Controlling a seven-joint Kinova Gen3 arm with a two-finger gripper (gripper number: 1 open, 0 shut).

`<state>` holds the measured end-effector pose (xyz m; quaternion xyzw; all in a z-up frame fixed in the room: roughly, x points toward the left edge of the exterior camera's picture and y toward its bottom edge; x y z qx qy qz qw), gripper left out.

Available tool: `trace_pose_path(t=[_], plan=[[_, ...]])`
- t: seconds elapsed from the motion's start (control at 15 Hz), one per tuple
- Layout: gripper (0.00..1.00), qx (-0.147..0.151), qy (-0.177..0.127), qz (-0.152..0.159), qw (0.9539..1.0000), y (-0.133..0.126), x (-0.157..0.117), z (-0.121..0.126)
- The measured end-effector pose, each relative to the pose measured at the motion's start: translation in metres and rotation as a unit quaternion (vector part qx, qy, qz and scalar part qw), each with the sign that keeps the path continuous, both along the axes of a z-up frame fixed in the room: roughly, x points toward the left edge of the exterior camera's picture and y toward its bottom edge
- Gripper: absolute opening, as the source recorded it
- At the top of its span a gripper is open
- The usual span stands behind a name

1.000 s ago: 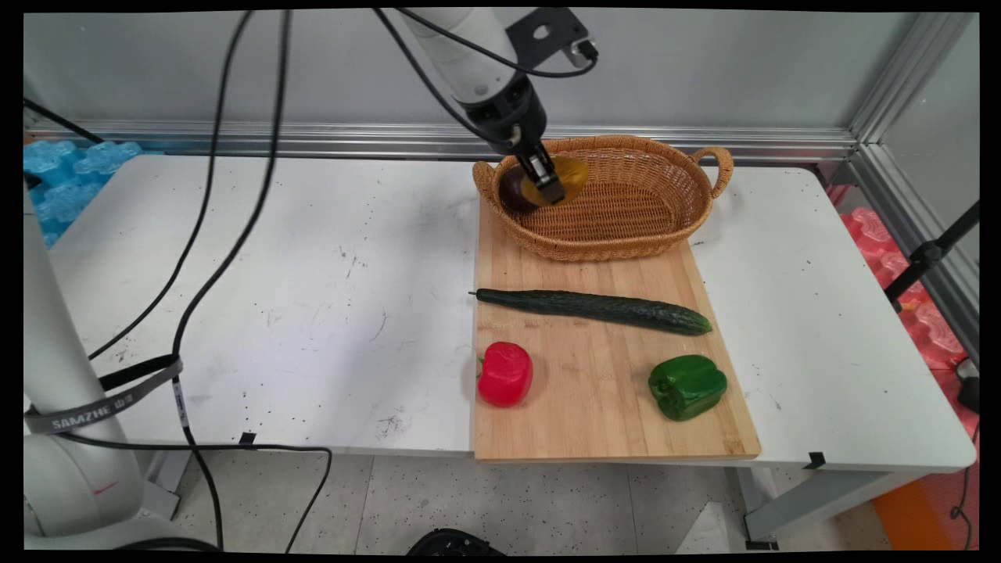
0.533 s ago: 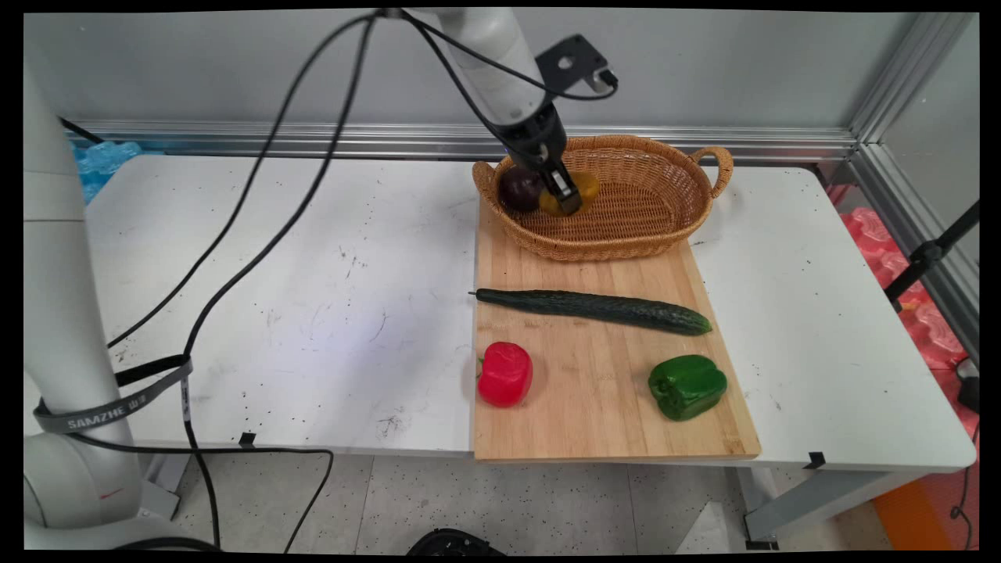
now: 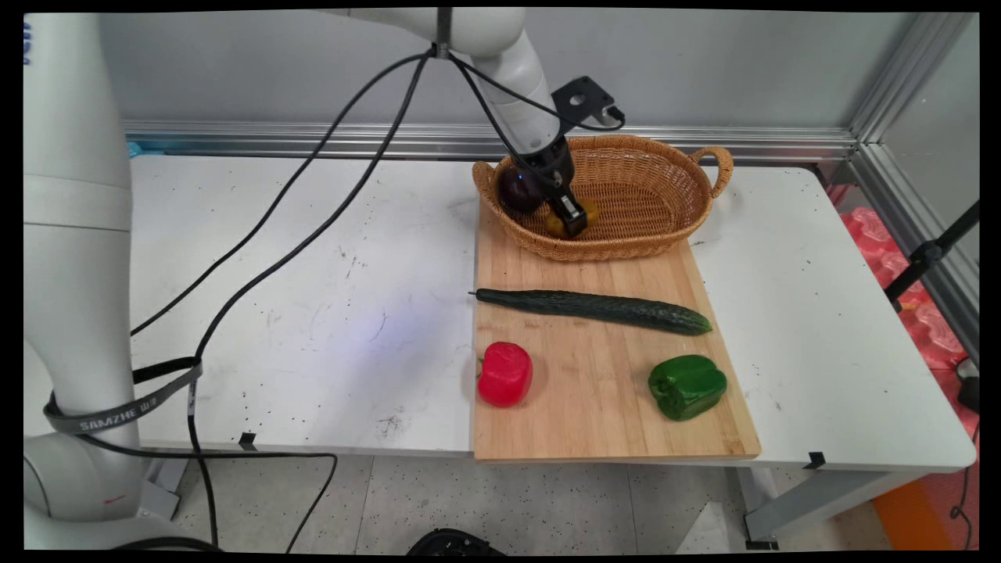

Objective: Place the picked object in the vegetable basket

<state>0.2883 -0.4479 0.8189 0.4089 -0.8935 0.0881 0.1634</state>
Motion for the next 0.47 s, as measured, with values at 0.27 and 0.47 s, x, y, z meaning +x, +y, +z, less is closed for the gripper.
trace_pose_path(t=[0.27,0.47], plan=[[1.0,0.003,0.0,0.002,1.0,-0.01,0.0,-0.009],[1.0,-0.002,0.005,-0.003,1.0,-0.013,0.001,-0.003]])
